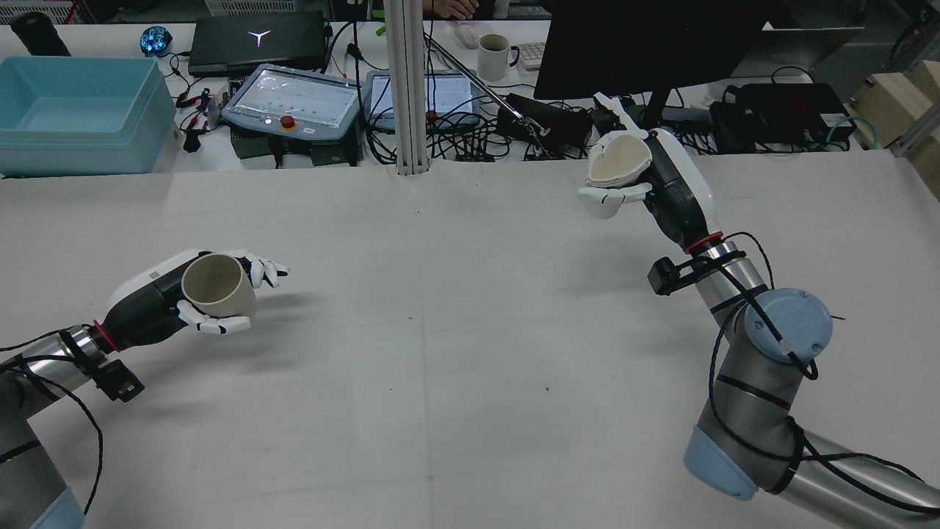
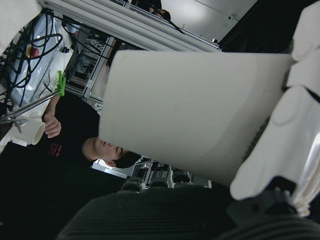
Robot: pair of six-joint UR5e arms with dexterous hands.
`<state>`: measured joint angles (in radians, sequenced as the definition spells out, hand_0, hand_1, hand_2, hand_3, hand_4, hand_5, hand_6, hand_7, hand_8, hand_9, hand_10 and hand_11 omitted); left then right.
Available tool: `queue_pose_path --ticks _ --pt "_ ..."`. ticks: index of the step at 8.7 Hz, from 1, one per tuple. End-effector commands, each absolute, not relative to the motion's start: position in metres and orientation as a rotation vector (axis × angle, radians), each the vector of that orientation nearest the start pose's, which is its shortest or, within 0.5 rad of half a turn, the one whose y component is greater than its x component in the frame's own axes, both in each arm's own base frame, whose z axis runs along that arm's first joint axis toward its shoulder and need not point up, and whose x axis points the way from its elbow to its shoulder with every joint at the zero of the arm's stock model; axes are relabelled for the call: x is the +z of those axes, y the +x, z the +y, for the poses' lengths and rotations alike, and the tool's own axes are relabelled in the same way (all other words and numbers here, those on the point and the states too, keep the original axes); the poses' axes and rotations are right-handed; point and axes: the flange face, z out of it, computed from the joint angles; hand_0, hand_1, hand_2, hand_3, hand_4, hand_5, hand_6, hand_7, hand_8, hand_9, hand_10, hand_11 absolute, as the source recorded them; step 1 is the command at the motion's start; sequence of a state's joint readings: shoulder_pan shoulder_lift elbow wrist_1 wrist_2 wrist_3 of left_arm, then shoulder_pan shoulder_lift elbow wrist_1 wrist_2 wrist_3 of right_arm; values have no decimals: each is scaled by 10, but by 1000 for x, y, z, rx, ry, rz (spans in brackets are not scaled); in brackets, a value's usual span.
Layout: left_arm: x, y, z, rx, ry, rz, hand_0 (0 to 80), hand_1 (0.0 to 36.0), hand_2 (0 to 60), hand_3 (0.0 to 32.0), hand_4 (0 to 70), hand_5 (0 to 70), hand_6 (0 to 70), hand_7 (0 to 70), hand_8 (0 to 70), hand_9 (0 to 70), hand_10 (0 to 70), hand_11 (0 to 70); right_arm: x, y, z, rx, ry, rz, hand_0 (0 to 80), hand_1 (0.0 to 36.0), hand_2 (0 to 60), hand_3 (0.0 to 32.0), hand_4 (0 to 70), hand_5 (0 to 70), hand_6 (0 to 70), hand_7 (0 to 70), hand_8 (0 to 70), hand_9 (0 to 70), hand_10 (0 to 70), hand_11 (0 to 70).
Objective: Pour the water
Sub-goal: 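Tilt the white cup over the cream cup held by the left hand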
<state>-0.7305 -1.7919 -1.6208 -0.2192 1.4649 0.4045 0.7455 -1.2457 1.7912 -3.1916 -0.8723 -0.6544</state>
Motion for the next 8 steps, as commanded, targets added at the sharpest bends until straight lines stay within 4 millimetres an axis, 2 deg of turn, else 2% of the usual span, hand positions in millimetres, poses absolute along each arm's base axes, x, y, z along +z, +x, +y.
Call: queue_pose_path --ticks 1,2,3,4,6,7,8 --pt "444 467 -473 -1130 -552 2262 539 208 391 0 515 700 292 435 166 256 113 176 331 -313 -556 -1728 -623 2843 536 185 154 0 535 643 62 133 2 12 29 53" --pt "423 491 -461 -1097 -547 2281 533 205 396 0 513 700 289 431 163 252 112 174 308 -309 -547 -1673 -732 2871 540 190 161 0 530 651 68 141 3 14 38 66" --pt "405 510 -452 -1087 -568 2281 528 205 408 0 501 700 285 426 163 252 112 174 282 -313 -529 -1583 -844 2944 550 198 156 0 513 677 75 152 5 16 45 77" --pt "399 523 -443 -1078 -591 2269 524 207 422 0 500 700 287 428 163 252 112 174 257 -320 -508 -1489 -962 3004 558 206 154 0 489 700 79 160 5 18 48 84" --pt "403 523 -442 -1083 -590 2261 520 207 431 0 493 700 285 422 164 253 112 174 222 -335 -470 -1255 -1218 3136 575 214 152 0 523 700 96 183 9 22 58 99" --pt "403 523 -443 -1082 -590 2263 519 207 431 0 488 700 283 417 164 253 113 174 224 -346 -461 -1189 -1336 3212 589 223 156 0 516 700 100 183 10 22 63 108" --pt "401 524 -442 -1081 -592 2266 519 207 433 0 484 700 281 416 163 252 112 174 227 -355 -455 -1117 -1395 3282 592 226 160 0 544 700 106 184 11 22 71 119"
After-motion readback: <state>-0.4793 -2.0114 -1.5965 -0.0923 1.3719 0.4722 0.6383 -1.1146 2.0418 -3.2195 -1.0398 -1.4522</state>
